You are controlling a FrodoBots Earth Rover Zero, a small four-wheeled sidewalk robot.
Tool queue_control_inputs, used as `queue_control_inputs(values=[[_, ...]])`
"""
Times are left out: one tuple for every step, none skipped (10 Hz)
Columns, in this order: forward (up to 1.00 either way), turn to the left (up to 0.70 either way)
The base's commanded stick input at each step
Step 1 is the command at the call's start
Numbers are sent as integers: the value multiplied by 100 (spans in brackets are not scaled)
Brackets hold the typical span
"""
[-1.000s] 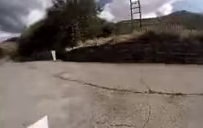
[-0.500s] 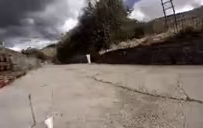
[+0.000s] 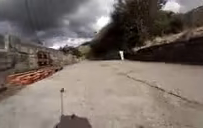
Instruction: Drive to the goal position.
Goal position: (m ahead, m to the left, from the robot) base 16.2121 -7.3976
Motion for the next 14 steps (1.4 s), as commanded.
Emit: queue_control_inputs(values=[[0, 0], [0, 0], [0, 0], [0, 0], [0, 0], [0, 0], [0, 0], [0, 0], [37, 0], [57, 0], [70, 0], [70, 0], [70, 0], [70, 0]])
